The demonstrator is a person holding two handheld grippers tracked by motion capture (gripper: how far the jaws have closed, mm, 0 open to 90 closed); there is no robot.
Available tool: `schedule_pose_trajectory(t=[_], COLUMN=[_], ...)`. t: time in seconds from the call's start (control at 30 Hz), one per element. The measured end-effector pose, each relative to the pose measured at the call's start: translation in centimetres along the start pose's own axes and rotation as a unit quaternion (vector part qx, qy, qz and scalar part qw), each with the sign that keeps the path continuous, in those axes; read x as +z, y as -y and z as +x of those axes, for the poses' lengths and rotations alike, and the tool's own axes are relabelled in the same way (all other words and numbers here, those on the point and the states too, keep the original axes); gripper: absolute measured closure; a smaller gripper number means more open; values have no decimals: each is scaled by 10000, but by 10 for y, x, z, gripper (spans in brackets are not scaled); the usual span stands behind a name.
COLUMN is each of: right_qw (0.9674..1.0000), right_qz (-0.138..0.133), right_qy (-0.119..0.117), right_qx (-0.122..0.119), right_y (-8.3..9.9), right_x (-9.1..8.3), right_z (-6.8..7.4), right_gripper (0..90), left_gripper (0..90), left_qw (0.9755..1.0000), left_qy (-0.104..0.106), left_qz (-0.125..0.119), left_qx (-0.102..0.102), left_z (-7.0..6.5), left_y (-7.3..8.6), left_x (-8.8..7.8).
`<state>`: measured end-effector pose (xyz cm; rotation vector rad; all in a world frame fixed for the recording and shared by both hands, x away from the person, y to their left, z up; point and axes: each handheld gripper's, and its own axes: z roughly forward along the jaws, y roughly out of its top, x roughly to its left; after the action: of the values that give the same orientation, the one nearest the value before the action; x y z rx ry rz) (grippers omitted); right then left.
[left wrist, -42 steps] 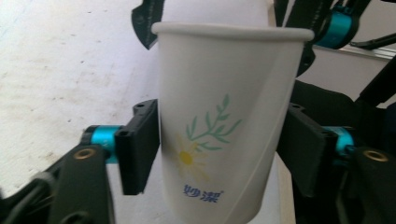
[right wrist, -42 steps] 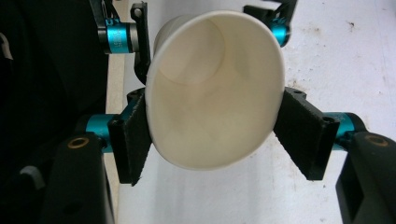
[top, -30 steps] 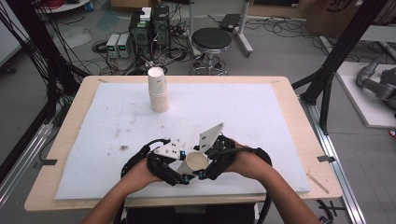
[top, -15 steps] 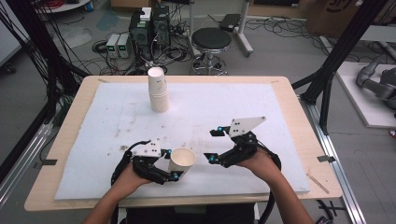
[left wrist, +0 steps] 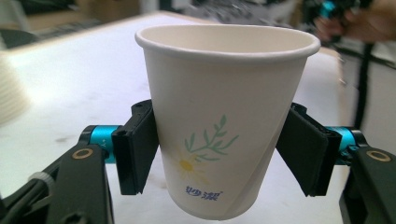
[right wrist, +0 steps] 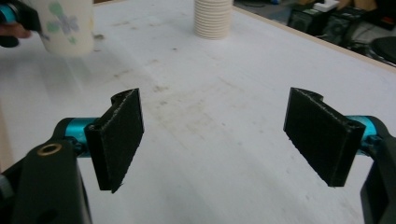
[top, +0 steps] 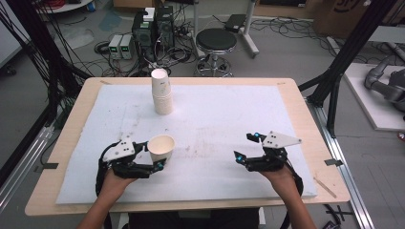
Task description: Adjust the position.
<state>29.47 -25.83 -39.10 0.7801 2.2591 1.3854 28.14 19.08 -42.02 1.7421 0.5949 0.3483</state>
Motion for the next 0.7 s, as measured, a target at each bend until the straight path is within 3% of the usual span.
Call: schedule_pose_trajectory(t=[0.13,0.3,0.57,0.7], right_qw=[9997,9994,9986,9984], right_qz=[-23,70,-193,-195], right_qy=[220,261,395,417], right_qx=[109,206,281,314], right_y=[15,26,24,24], right_x=[-5,-3,-8,-9], right_z=[-5,-7,-10,-13], right_gripper=[206,207,207,207], left_gripper=[320,320,318,317], left_qw=[9991,9976,9967,9963], left_qy=[-335,-569,-730,-776], left_qz=[-242,-364,-343,-357], left_qx=[19,123,11,7], left_z=[5,7,17,18], left_y=[-1,0,9,9], left_x=[-10,-16,-21,-23])
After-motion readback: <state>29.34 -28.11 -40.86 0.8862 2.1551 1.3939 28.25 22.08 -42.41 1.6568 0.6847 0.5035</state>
